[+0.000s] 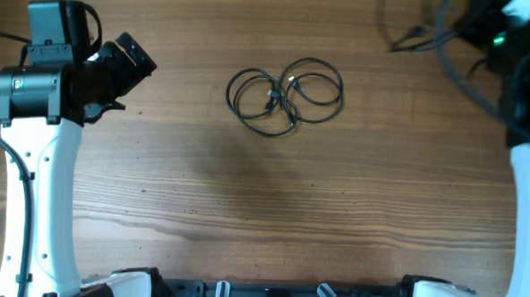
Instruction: Untangle cables
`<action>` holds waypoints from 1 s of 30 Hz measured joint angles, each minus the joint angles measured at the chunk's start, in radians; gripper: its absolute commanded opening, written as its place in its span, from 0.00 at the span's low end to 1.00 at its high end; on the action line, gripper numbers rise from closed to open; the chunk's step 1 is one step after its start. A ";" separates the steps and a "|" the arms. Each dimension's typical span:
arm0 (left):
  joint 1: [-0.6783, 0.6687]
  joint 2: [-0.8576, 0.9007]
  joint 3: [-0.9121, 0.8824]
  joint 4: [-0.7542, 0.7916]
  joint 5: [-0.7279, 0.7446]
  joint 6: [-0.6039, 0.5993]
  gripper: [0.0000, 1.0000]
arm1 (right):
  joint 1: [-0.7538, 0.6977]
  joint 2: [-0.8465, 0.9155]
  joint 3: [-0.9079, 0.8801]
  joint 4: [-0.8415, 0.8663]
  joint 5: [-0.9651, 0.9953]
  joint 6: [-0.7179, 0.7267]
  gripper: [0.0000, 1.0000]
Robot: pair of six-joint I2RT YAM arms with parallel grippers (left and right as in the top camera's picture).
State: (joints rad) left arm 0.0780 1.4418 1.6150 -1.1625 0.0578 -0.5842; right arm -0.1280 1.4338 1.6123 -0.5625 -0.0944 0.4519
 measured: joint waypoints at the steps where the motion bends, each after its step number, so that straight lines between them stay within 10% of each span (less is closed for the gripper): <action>1: 0.000 0.000 0.000 -0.001 0.003 0.000 1.00 | -0.035 0.023 0.000 0.032 -0.014 0.001 0.04; 23: -0.196 0.000 0.000 0.085 0.075 0.000 1.00 | -0.497 0.566 0.000 0.309 -0.196 -0.038 0.05; 27: -0.228 0.004 0.000 0.093 0.075 0.000 1.00 | -0.496 0.633 0.000 0.282 -0.197 -0.045 0.68; 30: -0.233 0.007 0.000 0.098 0.075 0.000 1.00 | -0.496 0.642 0.000 0.272 -0.197 -0.054 0.86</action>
State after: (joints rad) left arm -0.1555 1.4490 1.6150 -1.0641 0.1329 -0.5846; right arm -0.6235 2.0754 1.6123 -0.2909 -0.2916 0.3981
